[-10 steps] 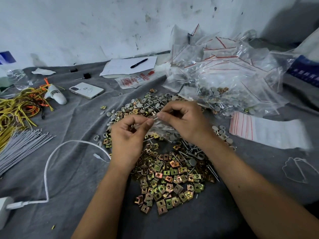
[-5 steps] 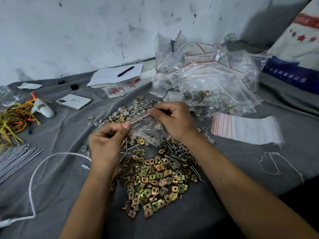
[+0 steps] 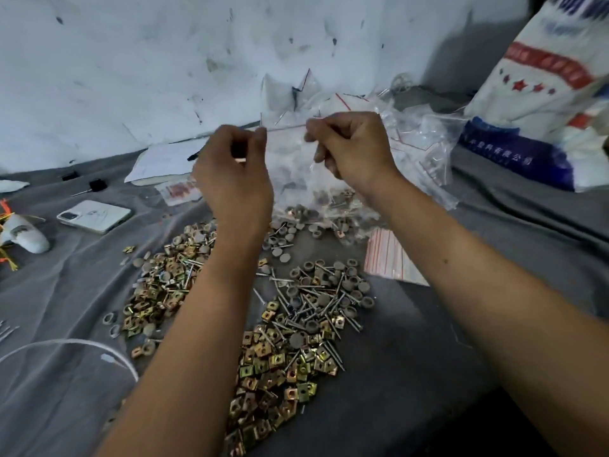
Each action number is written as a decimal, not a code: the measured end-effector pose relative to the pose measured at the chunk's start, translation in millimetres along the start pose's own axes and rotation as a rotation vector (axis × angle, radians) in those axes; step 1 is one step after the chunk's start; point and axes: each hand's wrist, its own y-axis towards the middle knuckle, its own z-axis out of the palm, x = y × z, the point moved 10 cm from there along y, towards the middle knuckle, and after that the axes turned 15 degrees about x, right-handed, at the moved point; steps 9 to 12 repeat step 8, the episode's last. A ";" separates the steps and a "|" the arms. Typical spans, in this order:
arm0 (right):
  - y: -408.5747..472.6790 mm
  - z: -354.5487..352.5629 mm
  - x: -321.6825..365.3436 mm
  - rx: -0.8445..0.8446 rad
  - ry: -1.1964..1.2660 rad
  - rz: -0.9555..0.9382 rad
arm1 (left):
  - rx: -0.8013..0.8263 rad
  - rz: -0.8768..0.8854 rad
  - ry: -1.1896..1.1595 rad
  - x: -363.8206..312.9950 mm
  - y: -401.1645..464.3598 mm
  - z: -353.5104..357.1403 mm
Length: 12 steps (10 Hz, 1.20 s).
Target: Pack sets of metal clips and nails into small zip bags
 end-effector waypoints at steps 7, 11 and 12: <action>-71.1 -75.6 -66.9 -0.301 0.211 0.422 | 1.025 0.013 0.519 42.9 -58.3 208.2; -78.5 -43.6 -9.9 -0.110 0.211 0.184 | 0.898 0.003 0.445 41.2 -71.0 161.2; -78.5 -43.6 -9.9 -0.110 0.211 0.184 | 0.898 0.003 0.445 41.2 -71.0 161.2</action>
